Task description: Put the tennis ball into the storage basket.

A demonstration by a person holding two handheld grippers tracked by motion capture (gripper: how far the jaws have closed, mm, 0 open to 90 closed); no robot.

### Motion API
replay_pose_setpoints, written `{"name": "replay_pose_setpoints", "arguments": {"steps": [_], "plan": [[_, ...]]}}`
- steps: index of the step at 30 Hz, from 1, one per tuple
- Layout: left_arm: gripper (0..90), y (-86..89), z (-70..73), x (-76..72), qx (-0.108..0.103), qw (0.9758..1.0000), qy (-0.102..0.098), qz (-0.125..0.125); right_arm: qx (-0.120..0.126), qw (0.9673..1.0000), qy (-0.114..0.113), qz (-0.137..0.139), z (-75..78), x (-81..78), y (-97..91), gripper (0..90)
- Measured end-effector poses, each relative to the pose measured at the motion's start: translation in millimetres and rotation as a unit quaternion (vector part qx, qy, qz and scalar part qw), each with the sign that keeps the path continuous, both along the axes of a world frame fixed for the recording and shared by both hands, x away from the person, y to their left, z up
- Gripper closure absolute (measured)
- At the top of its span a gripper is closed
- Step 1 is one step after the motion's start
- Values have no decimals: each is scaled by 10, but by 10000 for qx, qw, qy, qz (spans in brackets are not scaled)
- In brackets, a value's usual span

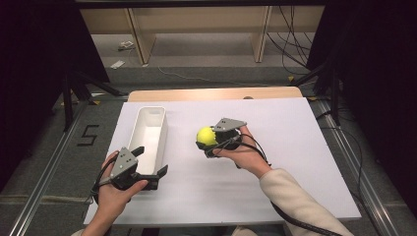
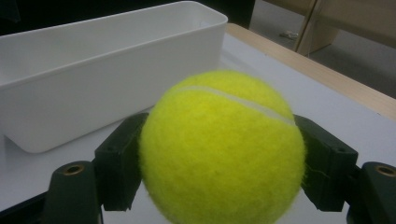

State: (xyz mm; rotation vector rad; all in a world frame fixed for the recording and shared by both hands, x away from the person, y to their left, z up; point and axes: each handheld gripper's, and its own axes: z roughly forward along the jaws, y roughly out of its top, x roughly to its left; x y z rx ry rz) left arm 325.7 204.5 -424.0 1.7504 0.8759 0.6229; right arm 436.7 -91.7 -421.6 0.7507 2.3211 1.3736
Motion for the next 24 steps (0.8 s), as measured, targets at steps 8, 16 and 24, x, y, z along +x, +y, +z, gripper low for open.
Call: {"name": "replay_pose_setpoints", "arguments": {"steps": [8,16,24], "plan": [[0,-2,-1,0,-5,10000,5,-1,8,10000,-17,14,11,13,22,269],[0,-1,-1,1,2,10000,1,-5,18,10000,-52,24,34,15,44,268],[0,-1,-2,0,0,10000,3,-6,73,9999,-67,27,61,14,86,269]]}}
